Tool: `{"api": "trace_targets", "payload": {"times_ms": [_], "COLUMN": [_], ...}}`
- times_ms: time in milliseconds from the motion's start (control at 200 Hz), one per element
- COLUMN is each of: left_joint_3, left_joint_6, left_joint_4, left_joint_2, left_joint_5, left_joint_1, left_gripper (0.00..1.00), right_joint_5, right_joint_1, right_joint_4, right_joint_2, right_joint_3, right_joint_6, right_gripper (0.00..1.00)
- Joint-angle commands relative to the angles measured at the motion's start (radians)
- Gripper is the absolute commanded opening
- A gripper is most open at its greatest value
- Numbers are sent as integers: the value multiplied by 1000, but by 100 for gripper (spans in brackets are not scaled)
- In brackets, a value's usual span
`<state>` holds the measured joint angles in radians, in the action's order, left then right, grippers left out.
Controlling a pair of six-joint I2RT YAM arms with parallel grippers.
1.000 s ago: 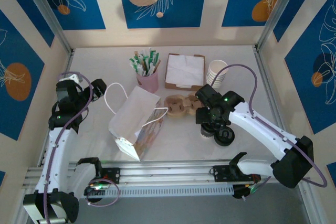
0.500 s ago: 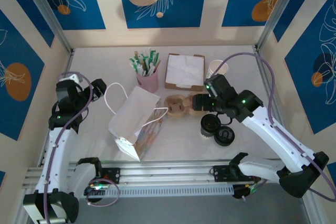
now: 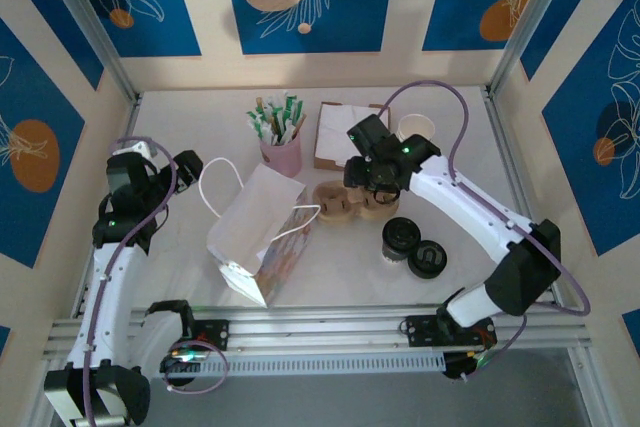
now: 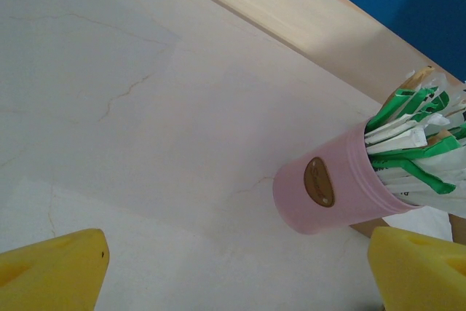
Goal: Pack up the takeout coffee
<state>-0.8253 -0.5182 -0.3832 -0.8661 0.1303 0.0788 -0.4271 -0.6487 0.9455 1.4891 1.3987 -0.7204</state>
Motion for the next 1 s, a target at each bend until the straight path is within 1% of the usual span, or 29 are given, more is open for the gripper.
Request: {"api": "trace_targets", "payload": {"times_ms": [0, 80, 140, 175, 275, 345, 380, 435, 455, 485, 540, 565, 615, 650, 690, 735, 760, 785, 835, 880, 930, 995], "left_joint_3": [6, 7, 8, 8, 7, 8, 11, 11, 9, 8, 9, 9, 9, 9, 10, 11, 11, 11, 11, 11, 12, 15], "left_joint_6": [-9, -11, -11, -11, -14, -14, -15, -15, -15, -14, -14, -14, -14, -15, -16, -19, -22, -23, -26, -28, -30, -34], "left_joint_4": [8, 10, 10, 11, 12, 14, 17, 18, 17, 14, 14, 16, 17, 17, 18, 19, 20, 20, 20, 22, 24, 27], "left_joint_2": [-1, 0, -1, -2, -4, -7, -7, -8, -8, -10, -7, -5, -2, -1, 0, 1, 2, 1, 3, 5, 9, 12], "left_joint_5": [25, 23, 28, 26, 26, 31, 31, 31, 31, 31, 30, 29, 30, 32, 34, 36, 39, 42, 47, 48, 48, 51], "left_joint_1": [12, 12, 11, 11, 11, 11, 11, 11, 12, 11, 11, 12, 12, 12, 10, 11, 12, 12, 10, 11, 12, 11], "left_gripper": [92, 92, 92, 92, 92, 92, 92, 92, 92, 92, 92, 92, 92, 92, 92, 92, 92, 92, 92, 92, 92, 92], "right_joint_5": [-4, 11, 25, 29, -1, 71, 99, 105, 115, 119, 86, 64, 79, 139, 270, 418, 513, 599, 734, 805, 852, 884], "right_joint_1": [-5, -5, -9, -9, -19, -38, -50, -76, -87, -106, -157, -171, -156, -122, -67, 7, 52, 96, 165, 208, 241, 260], "right_joint_4": [32, -4, -66, -109, -229, -309, -339, -358, -358, -354, -357, -371, -410, -400, -370, -363, -356, -341, -314, -313, -303, -215], "right_joint_2": [18, 17, 6, -1, -38, -78, -93, -111, -116, -122, -143, -155, -184, -208, -236, -268, -285, -299, -317, -322, -312, -276], "right_joint_3": [46, 18, -14, -30, -58, -74, -79, -80, -80, -86, -118, -142, -183, -193, -193, -197, -201, -204, -207, -213, -211, -185], "right_joint_6": [-48, -58, 10, 103, 343, 543, 626, 716, 759, 828, 958, 1015, 1125, 1174, 1237, 1313, 1359, 1414, 1521, 1591, 1652, 1793], "right_gripper": [62, 62, 62, 63, 70, 77, 78, 80, 83, 86, 88, 88, 75, 72, 68, 59, 56, 54, 55, 57, 59, 61]}}
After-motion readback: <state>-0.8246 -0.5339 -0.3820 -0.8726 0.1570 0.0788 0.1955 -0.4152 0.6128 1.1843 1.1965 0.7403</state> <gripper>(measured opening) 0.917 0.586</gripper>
